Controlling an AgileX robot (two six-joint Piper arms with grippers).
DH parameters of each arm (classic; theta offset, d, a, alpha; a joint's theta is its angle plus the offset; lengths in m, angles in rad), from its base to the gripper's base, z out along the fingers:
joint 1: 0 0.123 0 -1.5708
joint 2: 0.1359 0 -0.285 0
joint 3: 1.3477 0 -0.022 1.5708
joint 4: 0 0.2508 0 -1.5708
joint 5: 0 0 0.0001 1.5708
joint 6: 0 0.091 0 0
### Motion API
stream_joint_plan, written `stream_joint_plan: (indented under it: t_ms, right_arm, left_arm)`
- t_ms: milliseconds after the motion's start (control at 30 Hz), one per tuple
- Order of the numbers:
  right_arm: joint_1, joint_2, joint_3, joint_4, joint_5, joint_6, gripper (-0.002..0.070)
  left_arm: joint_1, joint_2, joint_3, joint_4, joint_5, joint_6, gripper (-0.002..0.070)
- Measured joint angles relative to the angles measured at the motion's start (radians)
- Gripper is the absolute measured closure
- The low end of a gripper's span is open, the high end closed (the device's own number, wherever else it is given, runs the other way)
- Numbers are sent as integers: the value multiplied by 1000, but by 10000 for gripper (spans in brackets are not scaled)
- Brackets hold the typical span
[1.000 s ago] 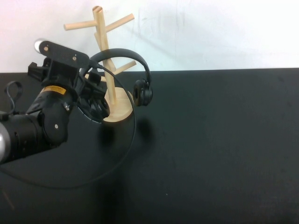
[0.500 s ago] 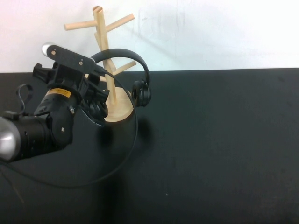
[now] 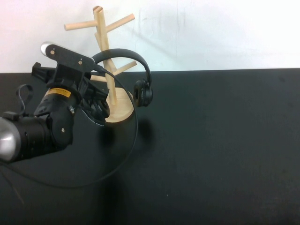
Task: Take out the headphones from the headphone stand
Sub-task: Pick up the headphones from the headphone stand
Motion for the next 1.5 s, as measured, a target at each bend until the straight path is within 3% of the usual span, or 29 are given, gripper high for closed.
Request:
stream_joint_plan:
  t_ms: [200,800,967,1100,1233,1400,1500]
  right_arm:
    - [0,0,0,0,0,0,685]
    - [0,0,0,0,0,0,684]
    - [0,0,0,0,0,0,684]
    - [0,0,0,0,0,0,684]
    - [0,0,0,0,0,0,684]
    - [0,0,0,0,0,0,684]
    - [0,0,0,0,0,0,684]
  left_arm:
    - [0,0,0,17,-2,0,674]
    - [0,-5,0,39,-20,-2,677]
    - [0,-50,0,-46,40,-2,677]
    - [0,-165,0,-165,155,-2,677]
    - [0,-275,0,-236,407,-2,677]
    - [0,-315,0,-226,724,11,677]
    - [0,-312,0,-167,804,69,676]
